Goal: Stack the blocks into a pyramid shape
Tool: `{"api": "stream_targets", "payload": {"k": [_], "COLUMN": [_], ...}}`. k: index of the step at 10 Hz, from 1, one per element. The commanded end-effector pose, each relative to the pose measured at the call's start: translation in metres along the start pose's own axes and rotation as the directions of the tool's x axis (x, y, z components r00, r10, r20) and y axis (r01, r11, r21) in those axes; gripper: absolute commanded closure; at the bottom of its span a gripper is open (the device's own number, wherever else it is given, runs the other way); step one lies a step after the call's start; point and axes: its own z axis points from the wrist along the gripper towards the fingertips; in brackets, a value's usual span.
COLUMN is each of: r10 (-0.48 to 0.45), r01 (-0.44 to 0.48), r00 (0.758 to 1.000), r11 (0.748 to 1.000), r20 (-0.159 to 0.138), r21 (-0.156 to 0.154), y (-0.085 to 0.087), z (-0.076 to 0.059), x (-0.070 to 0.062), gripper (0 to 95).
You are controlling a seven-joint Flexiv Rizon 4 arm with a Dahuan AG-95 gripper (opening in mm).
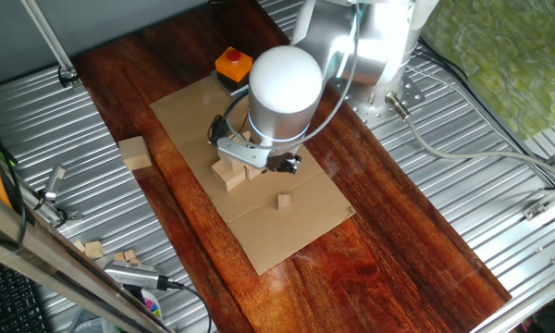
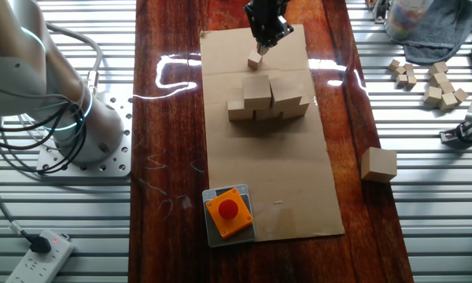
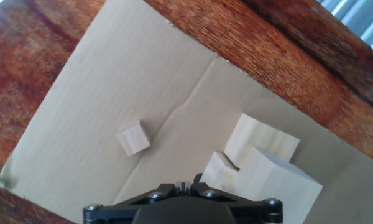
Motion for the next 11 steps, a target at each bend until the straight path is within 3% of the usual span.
{"api": "stream_targets", "payload": {"k": [1, 7, 9, 11], "r10": [0.009, 0.022, 0.007, -0.006], "r01": [-0.009, -0.022, -0.006, 0.008], "r00": [1.0, 1.0, 1.0, 0.999], "r11": [1.0, 1.0, 1.0, 0.999], "r20": [-0.002, 0.014, 0.009, 0.031], "r21": [0.003, -0.017, -0.022, -0.05], "y": [0.0, 0.0, -0.019, -0.044], "z": [0.0, 0.0, -0.011, -0.016], "x": [0.0, 0.0, 0.015, 0.026], "gripper": [95.0, 95.0, 95.0, 95.0]}}
